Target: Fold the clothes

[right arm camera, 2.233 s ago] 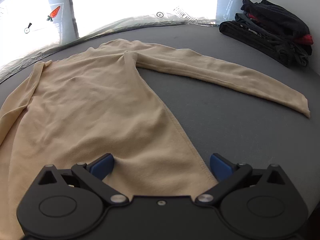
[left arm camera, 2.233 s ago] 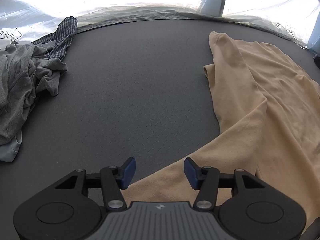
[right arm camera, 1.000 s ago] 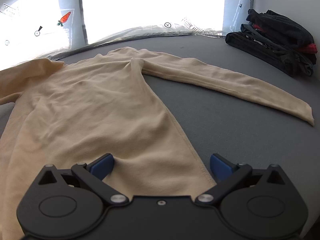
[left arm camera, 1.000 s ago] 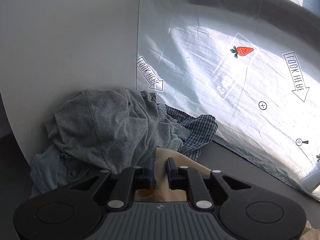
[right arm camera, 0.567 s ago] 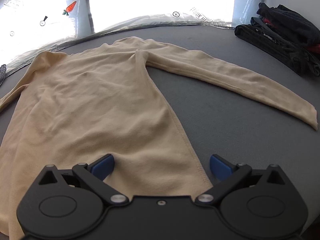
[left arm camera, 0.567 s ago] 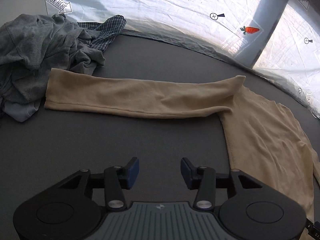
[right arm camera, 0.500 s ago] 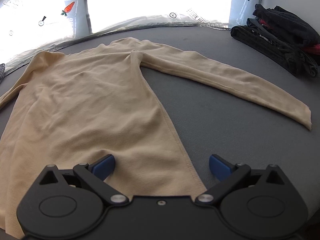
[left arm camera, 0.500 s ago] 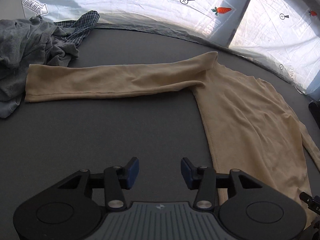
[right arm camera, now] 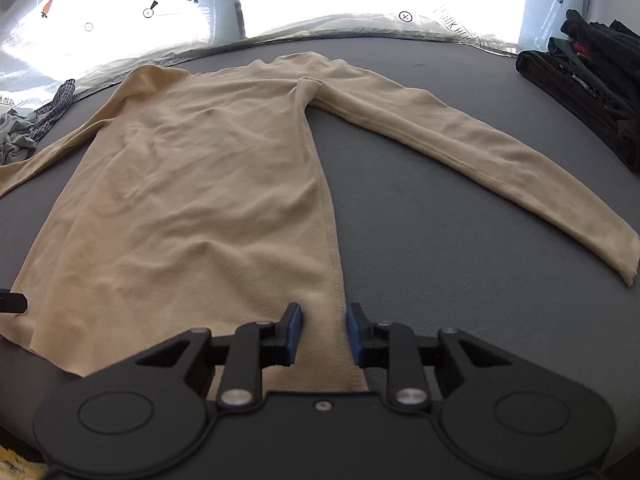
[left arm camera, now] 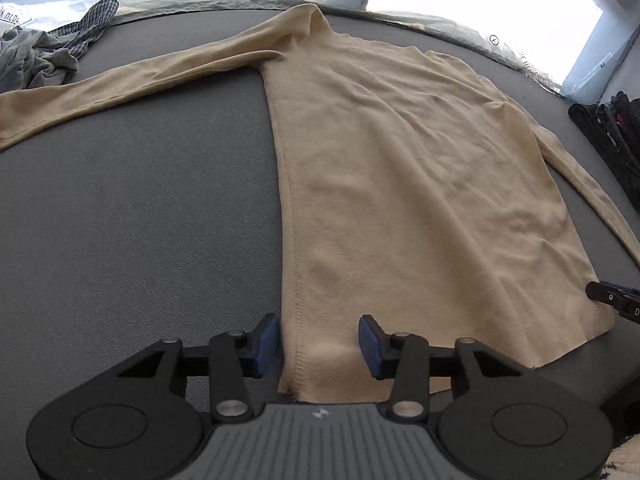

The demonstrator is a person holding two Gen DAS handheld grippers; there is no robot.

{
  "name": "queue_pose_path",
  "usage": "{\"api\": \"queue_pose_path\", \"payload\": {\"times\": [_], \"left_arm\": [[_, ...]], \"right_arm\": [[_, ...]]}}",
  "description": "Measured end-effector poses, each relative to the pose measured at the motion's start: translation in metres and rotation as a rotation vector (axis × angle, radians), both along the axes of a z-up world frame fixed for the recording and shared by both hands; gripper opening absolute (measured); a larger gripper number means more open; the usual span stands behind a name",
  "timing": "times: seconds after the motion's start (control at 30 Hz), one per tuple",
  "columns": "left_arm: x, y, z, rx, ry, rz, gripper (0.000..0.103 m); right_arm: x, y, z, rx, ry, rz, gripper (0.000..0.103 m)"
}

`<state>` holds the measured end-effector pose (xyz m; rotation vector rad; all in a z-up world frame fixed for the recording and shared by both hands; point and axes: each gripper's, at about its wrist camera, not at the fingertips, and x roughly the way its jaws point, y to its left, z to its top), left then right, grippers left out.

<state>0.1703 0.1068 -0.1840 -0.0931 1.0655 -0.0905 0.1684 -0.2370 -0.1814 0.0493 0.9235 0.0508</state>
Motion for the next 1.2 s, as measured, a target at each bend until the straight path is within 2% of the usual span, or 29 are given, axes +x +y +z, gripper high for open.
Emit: {"api": "queue_pose_path", "payload": {"times": [0.03,0.07,0.17,0.23,0.3,0.43,0.5,0.57,0.63,0.83,0.97,1.03,1.13,1.2], "left_arm": [[-0.002,0.005,0.001,-0.028,-0.003,0.029,0.002],[-0.006,0.009,0.003,-0.047,-0.008,0.057,0.002],[-0.019,0.020,0.017,-0.055,-0.031,0.129,0.002],[-0.026,0.025,0.028,-0.048,-0.035,0.135,0.002],[-0.031,0.029,0.029,-0.053,-0.015,0.142,0.002],[-0.026,0.030,0.018,-0.053,0.064,0.162,0.005],[-0.021,0.030,0.021,-0.036,0.055,0.161,0.008],[-0.017,0.030,0.028,-0.018,0.024,0.159,0.014],[-0.011,0.031,0.035,-0.015,-0.009,0.156,0.026],[0.025,0.028,0.053,0.026,-0.081,0.136,0.039],[0.062,0.025,0.062,0.039,-0.117,0.103,0.047],[0.086,0.021,0.065,0.031,-0.127,0.073,0.060],[0.124,0.012,0.067,0.028,-0.159,0.022,0.062],[0.156,0.011,0.065,0.054,-0.177,-0.009,0.062]], "right_arm": [[-0.001,-0.002,0.001,0.008,0.002,0.008,0.004],[-0.002,-0.004,0.001,0.022,0.005,0.013,0.003],[-0.010,-0.022,0.012,0.145,0.006,-0.034,0.002],[-0.017,-0.032,0.022,0.186,-0.005,-0.049,0.002],[-0.025,-0.040,0.026,0.206,0.002,-0.057,0.002],[-0.029,-0.041,0.009,0.177,0.092,-0.049,0.005],[-0.026,-0.041,0.008,0.175,0.098,-0.066,0.008],[-0.018,-0.040,0.013,0.142,0.074,-0.066,0.032],[-0.008,-0.040,0.019,0.102,0.047,-0.061,0.035],[0.023,-0.036,0.035,-0.013,-0.031,-0.044,0.035],[0.070,-0.024,0.039,-0.038,-0.063,-0.007,0.035],[0.094,-0.019,0.041,-0.049,-0.079,0.012,0.035],[0.129,-0.011,0.044,-0.067,-0.102,0.041,0.036],[0.156,-0.006,0.046,-0.079,-0.118,0.059,0.041]]}}
